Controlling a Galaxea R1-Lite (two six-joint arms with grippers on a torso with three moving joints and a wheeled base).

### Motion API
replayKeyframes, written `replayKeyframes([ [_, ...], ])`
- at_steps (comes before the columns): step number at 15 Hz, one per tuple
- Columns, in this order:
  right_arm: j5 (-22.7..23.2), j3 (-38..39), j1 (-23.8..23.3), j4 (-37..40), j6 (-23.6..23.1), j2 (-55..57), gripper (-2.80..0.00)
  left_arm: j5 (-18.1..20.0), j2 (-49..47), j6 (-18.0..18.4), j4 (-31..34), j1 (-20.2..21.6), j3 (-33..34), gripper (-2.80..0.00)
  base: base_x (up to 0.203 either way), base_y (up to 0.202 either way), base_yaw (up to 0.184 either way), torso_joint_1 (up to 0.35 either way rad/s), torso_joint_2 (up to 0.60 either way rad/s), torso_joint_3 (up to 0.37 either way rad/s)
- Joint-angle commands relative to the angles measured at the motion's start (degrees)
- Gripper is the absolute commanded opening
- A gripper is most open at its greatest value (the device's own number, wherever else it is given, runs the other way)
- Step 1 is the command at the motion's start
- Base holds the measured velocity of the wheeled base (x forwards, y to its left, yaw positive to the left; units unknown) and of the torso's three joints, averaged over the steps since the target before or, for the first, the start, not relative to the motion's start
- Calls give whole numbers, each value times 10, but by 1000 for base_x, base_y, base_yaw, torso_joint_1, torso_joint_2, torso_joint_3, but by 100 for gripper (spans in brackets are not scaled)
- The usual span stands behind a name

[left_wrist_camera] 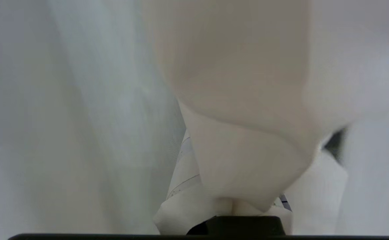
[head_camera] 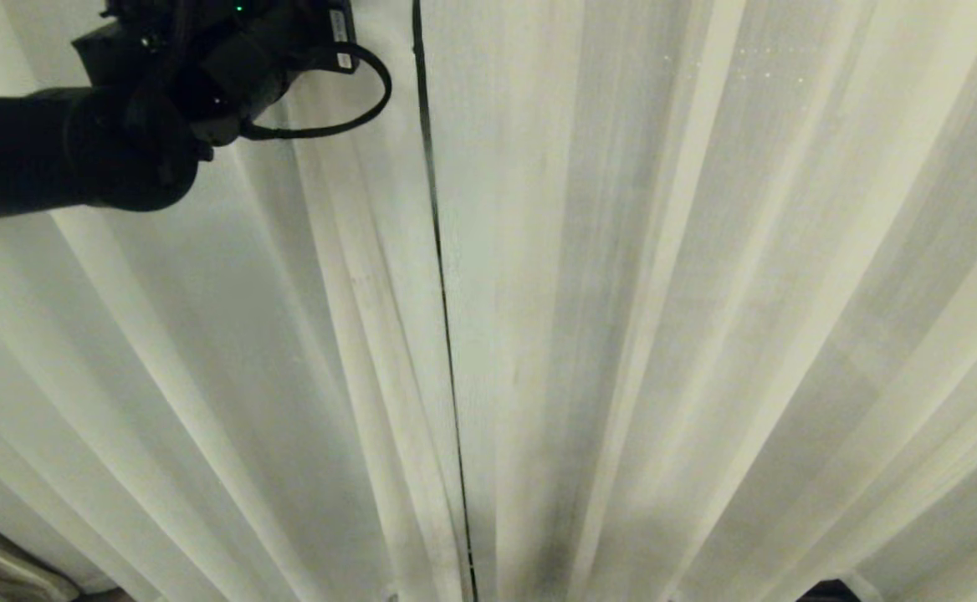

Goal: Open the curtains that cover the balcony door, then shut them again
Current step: Pull the inner curtains open on both sides

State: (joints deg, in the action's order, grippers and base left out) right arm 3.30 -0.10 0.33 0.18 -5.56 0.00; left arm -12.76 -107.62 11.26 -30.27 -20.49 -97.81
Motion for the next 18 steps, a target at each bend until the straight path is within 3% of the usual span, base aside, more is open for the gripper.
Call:
replayKeyframes([
  [1, 0, 0, 1, 0, -1, 1, -280, 0, 54, 0, -15, 15, 64, -280, 0, 0, 0, 0, 0, 0],
  [7, 0, 0, 0, 0, -1, 1, -280, 3, 125, -1, -41, 50, 167, -280, 0, 0, 0, 0, 0, 0],
  [13, 0, 0, 0, 0, -1, 1, -280, 4, 131, -1, -41, 60, 188, -280, 0, 0, 0, 0, 0, 0],
  [18, 0, 0, 0, 0, -1, 1, -280, 5, 151, 0, -41, 118, 235, -280, 0, 0, 0, 0, 0, 0],
])
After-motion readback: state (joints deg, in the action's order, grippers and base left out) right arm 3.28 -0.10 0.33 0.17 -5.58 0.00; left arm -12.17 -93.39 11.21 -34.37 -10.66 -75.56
